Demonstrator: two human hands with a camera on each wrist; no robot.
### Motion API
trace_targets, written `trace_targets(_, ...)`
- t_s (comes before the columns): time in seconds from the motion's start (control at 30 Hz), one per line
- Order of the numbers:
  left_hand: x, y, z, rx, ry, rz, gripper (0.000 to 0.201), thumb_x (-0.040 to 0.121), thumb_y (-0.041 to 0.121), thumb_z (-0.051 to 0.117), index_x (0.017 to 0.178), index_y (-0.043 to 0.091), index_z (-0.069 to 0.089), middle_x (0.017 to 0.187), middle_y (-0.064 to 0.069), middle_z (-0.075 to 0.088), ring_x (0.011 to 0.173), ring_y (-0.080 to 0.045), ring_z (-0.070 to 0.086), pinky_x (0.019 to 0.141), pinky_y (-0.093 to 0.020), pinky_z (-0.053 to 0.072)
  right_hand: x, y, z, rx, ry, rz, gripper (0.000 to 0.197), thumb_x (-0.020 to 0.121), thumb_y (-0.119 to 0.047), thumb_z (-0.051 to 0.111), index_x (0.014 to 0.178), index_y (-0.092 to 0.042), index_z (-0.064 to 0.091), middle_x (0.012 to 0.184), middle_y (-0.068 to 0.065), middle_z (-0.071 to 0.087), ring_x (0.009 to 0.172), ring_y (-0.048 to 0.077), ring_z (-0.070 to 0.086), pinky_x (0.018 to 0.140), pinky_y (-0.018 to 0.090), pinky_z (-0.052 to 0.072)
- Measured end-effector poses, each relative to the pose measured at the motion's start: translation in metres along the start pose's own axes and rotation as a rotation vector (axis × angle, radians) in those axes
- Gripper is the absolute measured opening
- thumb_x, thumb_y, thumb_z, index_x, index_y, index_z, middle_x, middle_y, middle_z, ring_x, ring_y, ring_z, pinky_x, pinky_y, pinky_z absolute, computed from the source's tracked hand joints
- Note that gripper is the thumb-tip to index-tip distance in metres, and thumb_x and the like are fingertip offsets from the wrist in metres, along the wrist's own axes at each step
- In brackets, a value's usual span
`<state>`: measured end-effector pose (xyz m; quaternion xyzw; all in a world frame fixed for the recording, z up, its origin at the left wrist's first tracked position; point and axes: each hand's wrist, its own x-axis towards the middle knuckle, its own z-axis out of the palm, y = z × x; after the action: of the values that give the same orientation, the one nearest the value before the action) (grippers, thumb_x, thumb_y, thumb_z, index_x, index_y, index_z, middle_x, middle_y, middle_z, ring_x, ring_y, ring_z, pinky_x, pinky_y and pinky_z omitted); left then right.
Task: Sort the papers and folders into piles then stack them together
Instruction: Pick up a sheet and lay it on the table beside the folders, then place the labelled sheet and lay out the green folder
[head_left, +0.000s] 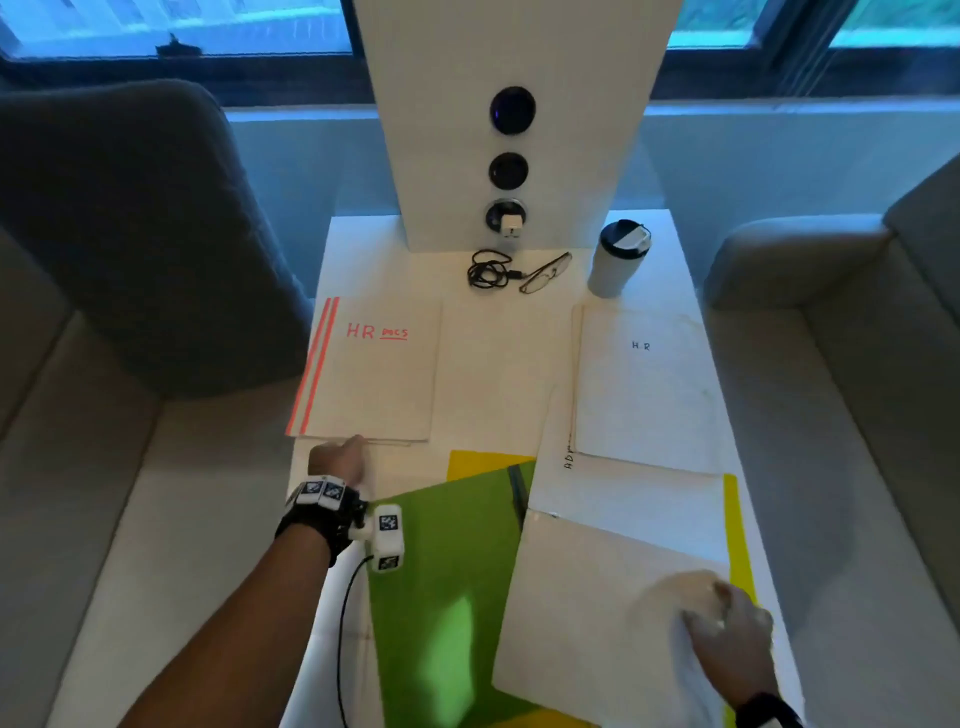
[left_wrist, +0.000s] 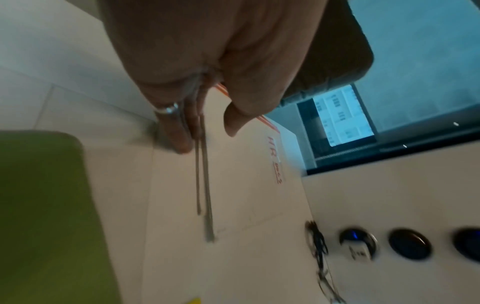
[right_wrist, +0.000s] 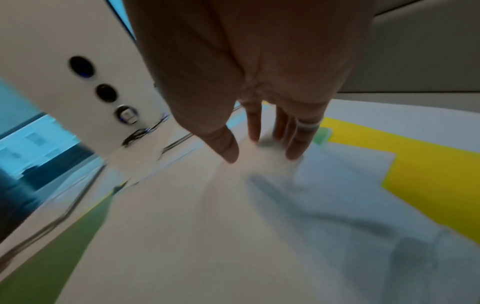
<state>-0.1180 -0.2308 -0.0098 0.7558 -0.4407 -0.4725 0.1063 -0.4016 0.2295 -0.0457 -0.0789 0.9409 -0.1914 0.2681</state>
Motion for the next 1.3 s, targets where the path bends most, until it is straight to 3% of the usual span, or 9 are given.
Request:
trace_targets(0.07,-0.028,-0.015,0.013,0.141,-0.025,0.119,0.042,0.086,0.026,0.067,0.120,0.003,0.069,0.119,-0.021,0.072,0.110,-0.039,0.068,0.097,-0.044,0.056,0.004,-0.011,-0.010,0.077,0.015,0.047,0.074,0.080,-0.017,0.083,0.143,-0.002,0.047,0.135,0.031,0.053,0.128,0.043,0.047,0.108,0.051,0.038)
trace_targets(0.27,-0.154,-0.090,0.090,0.445,-0.631,0.335,0.043,0.094,0.024,0.071,0.132,0.011,0.058,0.128,-0.002,0.061,0.122,-0.024,0.059,0.105,-0.033,0.046,0.012,-0.033,-0.023,0.283,0.040,0.033,0.073,0.087,-0.025,0.077,0.148,-0.003,0.043,0.147,0.021,0.051,0.133,0.038,0.051,0.110,0.050,0.043)
trace_targets(0.43,-0.189,-0.112,0.104,0.364,-0.555,0.333,0.041,0.094,0.023,0.071,0.129,0.007,0.057,0.123,-0.007,0.066,0.111,-0.024,0.062,0.098,-0.036,0.052,-0.016,-0.045,-0.045,0.540,-0.009,-0.106,0.027,0.088,-0.037,0.067,0.096,-0.012,0.071,0.091,0.014,0.076,0.091,0.041,0.071,0.077,0.053,0.058)
trace_targets(0.63,-0.199,-0.098,0.062,0.303,-0.454,0.425,0.030,0.091,0.033,0.074,0.117,0.020,0.065,0.132,-0.008,0.060,0.123,-0.028,0.060,0.104,-0.036,0.049,-0.102,-0.082,-0.095,0.806,-0.262,-0.400,0.026,0.099,-0.010,0.061,0.124,-0.016,0.068,0.124,0.003,0.075,0.117,0.024,0.069,0.100,0.044,0.055)
trace_targets(0.83,-0.246,-0.039,0.015,-0.357,-0.977,0.101,0.082,0.073,0.072,0.071,0.134,0.017,0.058,0.134,-0.014,0.067,0.119,-0.043,0.067,0.096,-0.055,0.057,-0.184,-0.124,-0.103,0.731,-0.209,-0.757,0.013,0.099,-0.014,0.064,0.105,-0.013,0.075,0.120,-0.002,0.069,0.121,0.012,0.062,0.100,0.030,0.050)
trace_targets(0.93,-0.264,-0.021,-0.002,-0.334,-0.953,0.242,0.055,0.093,0.043,0.068,0.134,0.008,0.058,0.124,-0.015,0.074,0.112,-0.039,0.070,0.100,-0.058,0.052,-0.216,-0.146,-0.085,0.624,-0.284,-0.909,0.040,0.088,-0.010,0.070,0.113,-0.041,0.075,0.131,-0.018,0.063,0.129,-0.004,0.055,0.103,0.011,0.042)
trace_targets(1.0,-0.263,-0.016,-0.007,-0.269,-0.820,0.322,0.036,0.095,0.019,0.067,0.128,0.005,0.062,0.114,-0.014,0.078,0.101,-0.035,0.071,0.091,-0.053,0.051,-0.222,-0.146,-0.074,0.558,-0.337,-0.876,0.041,0.081,-0.029,0.077,0.111,-0.056,0.070,0.131,-0.029,0.058,0.126,-0.012,0.052,0.099,0.006,0.041)
trace_targets(1.13,-0.243,-0.023,-0.016,-0.176,-0.718,0.413,0.024,0.099,0.019,0.064,0.122,0.026,0.067,0.116,-0.019,0.074,0.103,-0.035,0.071,0.084,-0.047,0.056,-0.197,-0.123,-0.062,0.787,-0.331,-0.492,0.076,0.060,-0.079,0.076,0.119,-0.032,0.069,0.127,-0.019,0.067,0.120,-0.012,0.056,0.108,0.026,0.044)
trace_targets(1.3,-0.237,-0.029,-0.013,-0.089,-0.721,0.486,0.034,0.099,0.020,0.065,0.129,0.037,0.062,0.116,-0.001,0.077,0.107,-0.020,0.068,0.093,-0.038,0.053,-0.148,-0.094,-0.057,1.176,-0.478,-0.021,0.073,0.071,-0.035,0.090,0.135,-0.033,0.055,0.124,-0.002,0.075,0.111,0.020,0.071,0.088,0.040,0.055)
